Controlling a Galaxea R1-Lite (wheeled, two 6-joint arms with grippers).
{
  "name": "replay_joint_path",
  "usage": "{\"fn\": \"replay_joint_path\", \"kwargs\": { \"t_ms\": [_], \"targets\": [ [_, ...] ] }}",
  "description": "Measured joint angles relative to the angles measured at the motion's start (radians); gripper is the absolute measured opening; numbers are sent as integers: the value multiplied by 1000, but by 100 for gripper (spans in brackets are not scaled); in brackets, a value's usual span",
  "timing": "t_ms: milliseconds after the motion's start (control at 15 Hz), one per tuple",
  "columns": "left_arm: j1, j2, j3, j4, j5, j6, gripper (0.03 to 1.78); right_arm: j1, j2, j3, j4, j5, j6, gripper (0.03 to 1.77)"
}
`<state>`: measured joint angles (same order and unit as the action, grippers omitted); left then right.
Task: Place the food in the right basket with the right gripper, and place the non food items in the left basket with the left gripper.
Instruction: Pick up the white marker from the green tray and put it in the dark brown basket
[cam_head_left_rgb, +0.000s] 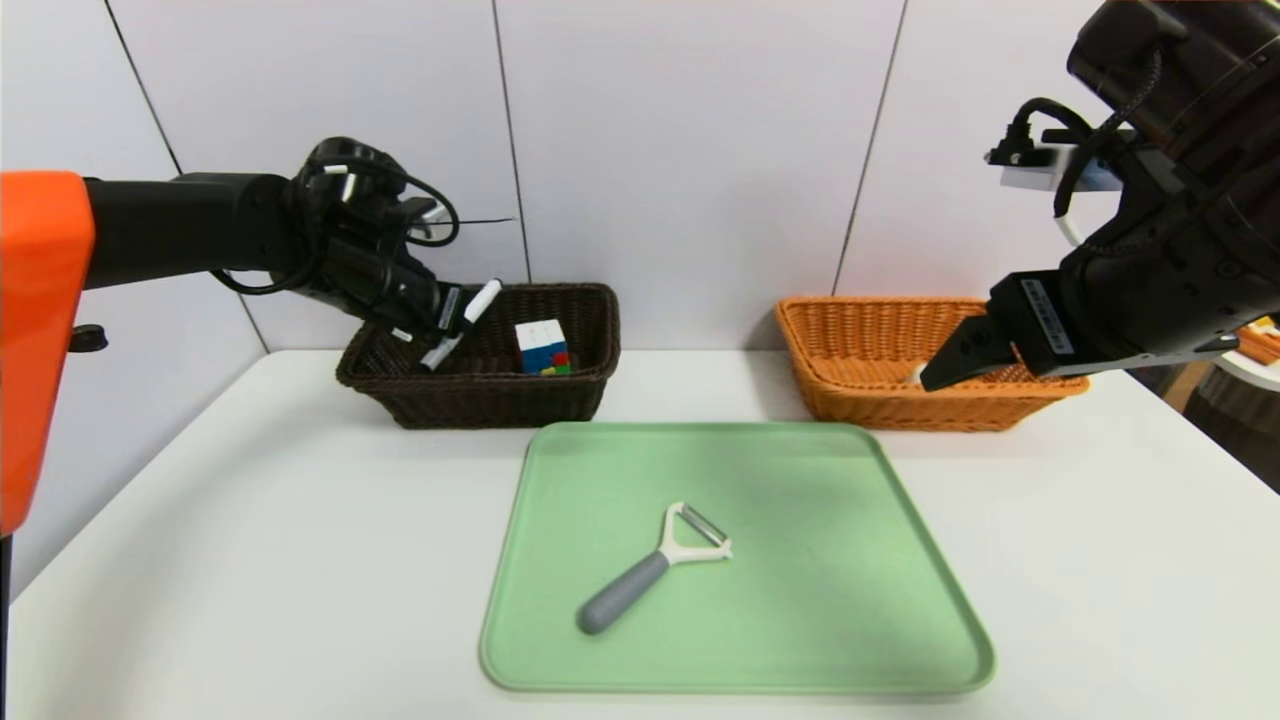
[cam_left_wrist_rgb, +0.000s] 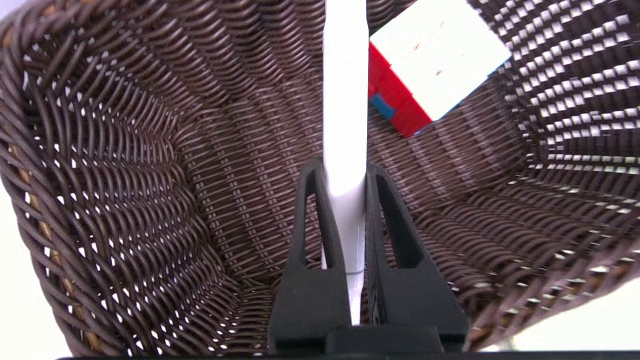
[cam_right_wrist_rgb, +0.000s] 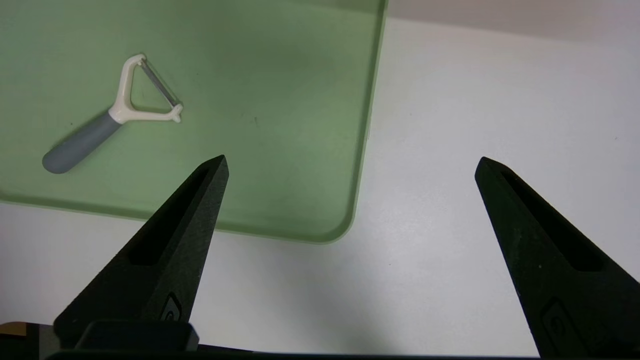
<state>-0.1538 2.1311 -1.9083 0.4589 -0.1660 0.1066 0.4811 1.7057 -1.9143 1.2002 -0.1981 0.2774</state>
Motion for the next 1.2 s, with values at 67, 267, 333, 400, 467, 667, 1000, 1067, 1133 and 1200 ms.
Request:
{"fn": "replay_joint_path", "kwargs": {
  "t_ms": [67, 267, 333, 400, 467, 667, 1000, 1067, 1133, 1200],
  "targets": [
    [3, 5, 0, 0, 0, 0, 16, 0, 0, 0, 0, 0, 0, 171],
    [8, 18, 0, 0, 0, 0, 16, 0, 0, 0, 0, 0, 0, 171],
    [10, 21, 0, 0, 0, -1, 16, 0, 0, 0, 0, 0, 0, 171],
    [10, 23, 0, -1, 0, -1, 16, 0, 0, 0, 0, 0, 0, 171],
    [10, 26, -2, -1, 1, 0, 16, 1, 0, 0, 0, 0, 0, 171],
    [10, 38, -13, 0, 1, 0, 16, 1, 0, 0, 0, 0, 0, 171],
    [11, 53, -21, -1, 4, 0, 16, 0, 0, 1, 0, 0, 0, 171],
    [11, 54, -21, -1, 5, 0, 16, 0, 0, 0, -1, 0, 0, 171],
    [11, 56, -21, -1, 6, 0, 16, 0, 2, 0, -1, 0, 0, 171],
    [11, 58, -23, -3, 8, 0, 16, 0, 4, -2, -1, 0, 0, 171]
  ]
}}
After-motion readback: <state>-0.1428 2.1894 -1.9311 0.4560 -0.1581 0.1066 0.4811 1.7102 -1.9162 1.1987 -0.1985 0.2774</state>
